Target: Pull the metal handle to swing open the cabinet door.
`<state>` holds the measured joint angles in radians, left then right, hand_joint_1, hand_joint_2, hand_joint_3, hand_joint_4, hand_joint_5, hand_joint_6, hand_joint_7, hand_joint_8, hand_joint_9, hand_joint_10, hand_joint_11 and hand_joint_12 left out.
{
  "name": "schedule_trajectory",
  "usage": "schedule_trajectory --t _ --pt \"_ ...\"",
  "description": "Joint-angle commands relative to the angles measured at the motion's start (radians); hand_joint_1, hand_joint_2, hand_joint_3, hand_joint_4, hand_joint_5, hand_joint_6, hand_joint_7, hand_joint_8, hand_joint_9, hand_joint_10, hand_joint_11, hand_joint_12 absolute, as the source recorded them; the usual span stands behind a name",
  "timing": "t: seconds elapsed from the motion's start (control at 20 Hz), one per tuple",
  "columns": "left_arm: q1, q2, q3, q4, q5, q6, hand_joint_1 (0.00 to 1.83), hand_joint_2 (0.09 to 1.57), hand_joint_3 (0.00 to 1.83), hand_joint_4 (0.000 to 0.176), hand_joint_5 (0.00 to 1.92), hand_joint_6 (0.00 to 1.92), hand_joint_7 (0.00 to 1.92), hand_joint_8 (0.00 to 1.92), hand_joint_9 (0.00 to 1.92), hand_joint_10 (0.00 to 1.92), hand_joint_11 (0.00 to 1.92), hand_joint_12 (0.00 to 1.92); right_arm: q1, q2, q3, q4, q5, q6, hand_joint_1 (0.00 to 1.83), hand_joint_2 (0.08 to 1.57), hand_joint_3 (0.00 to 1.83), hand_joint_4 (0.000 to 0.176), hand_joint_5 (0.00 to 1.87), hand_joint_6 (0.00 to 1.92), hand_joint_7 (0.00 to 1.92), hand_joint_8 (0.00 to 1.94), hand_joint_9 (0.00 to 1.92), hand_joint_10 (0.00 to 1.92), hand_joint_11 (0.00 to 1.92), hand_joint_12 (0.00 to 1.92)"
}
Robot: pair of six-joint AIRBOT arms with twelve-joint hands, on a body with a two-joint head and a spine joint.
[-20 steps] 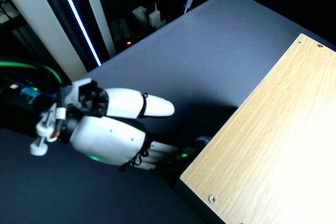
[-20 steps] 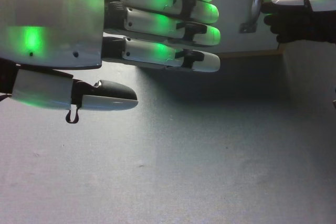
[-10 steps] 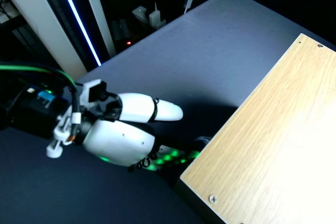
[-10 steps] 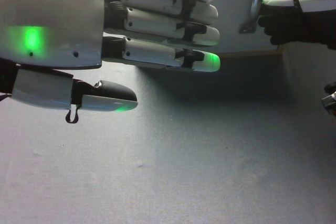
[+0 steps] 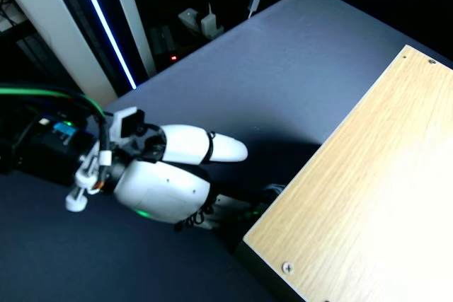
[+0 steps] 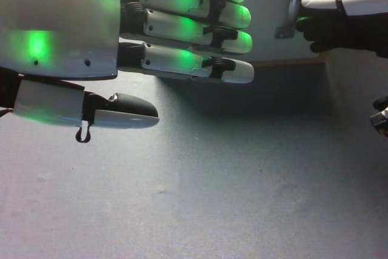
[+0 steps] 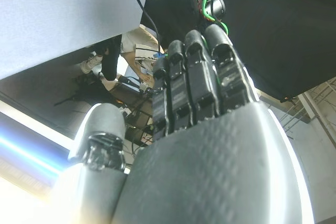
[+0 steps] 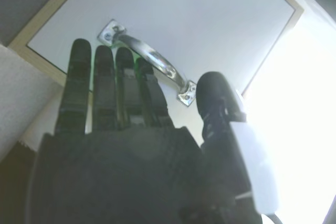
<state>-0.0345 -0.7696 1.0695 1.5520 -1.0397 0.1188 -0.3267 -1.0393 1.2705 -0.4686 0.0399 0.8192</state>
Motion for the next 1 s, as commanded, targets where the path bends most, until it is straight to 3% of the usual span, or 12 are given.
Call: schedule_trajectory --t 0.0,0.95 --pt "-0.010 0.008 -0.003 -0.098 -0.019 0.005 0.00 1.57 0.05 0.000 0.30 0.00 0.31 0.00 0.28 0.00 0.00 0.63 0.015 0.004 -0.010 0.003 0.139 0.012 0.00 1.50 0.00 0.000 0.16 0.00 0.20 0.00 0.19 0.00 0.00 0.56" --pt "-0.010 0.008 -0.003 -0.098 -0.019 0.005 0.00 1.57 0.04 0.000 0.30 0.00 0.31 0.00 0.28 0.00 0.00 0.67 -0.014 0.137 -0.160 -0.067 0.193 0.012 0.00 1.51 0.00 0.000 0.15 0.00 0.22 0.00 0.20 0.00 0.00 0.65"
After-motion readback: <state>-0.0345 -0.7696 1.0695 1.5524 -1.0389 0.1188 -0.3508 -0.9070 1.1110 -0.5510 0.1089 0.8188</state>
